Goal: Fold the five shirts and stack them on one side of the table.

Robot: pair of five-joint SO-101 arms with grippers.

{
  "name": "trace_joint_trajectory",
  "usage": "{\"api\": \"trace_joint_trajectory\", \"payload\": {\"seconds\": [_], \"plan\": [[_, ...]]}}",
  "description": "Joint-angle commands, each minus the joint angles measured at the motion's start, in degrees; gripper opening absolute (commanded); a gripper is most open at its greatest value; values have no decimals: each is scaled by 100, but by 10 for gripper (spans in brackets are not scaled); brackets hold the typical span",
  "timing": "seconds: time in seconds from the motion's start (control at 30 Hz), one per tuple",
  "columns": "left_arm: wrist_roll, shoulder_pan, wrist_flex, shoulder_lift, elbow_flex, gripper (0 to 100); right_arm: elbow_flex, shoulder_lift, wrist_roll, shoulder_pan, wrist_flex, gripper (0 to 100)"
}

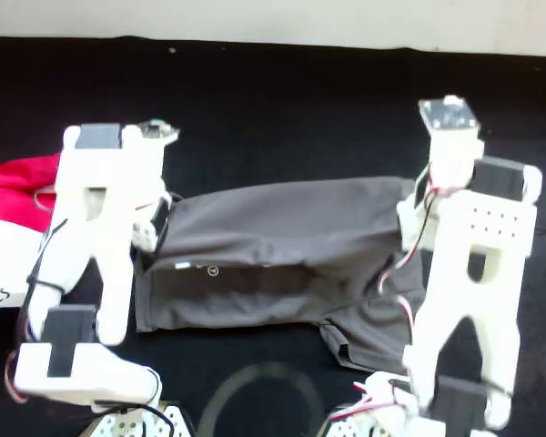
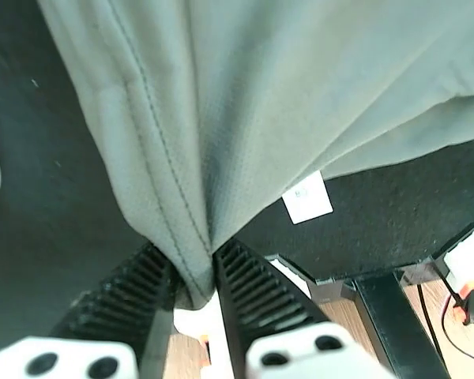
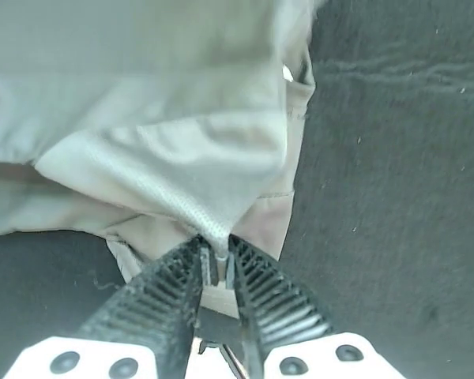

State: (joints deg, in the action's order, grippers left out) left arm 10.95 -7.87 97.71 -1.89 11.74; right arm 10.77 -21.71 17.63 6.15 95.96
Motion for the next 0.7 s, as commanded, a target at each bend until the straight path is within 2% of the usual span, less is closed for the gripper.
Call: {"api": "trace_joint_trajectory", "payload": {"seconds": [0.0, 0.27, 0.47, 0.67], "plan": [[44, 92, -149, -593, 673, 8, 1042, -1042, 70, -13, -268, 5], [44, 101, -229, -1147, 1402, 8, 1815, -2202, 668, 215, 180, 5], [44, 92, -308, -1182, 1455, 8, 1851, -2237, 1178, 910, 215, 5], [53, 101, -571, -1156, 1886, 8, 2387, -2299, 1530, 1095, 400, 6]]}}
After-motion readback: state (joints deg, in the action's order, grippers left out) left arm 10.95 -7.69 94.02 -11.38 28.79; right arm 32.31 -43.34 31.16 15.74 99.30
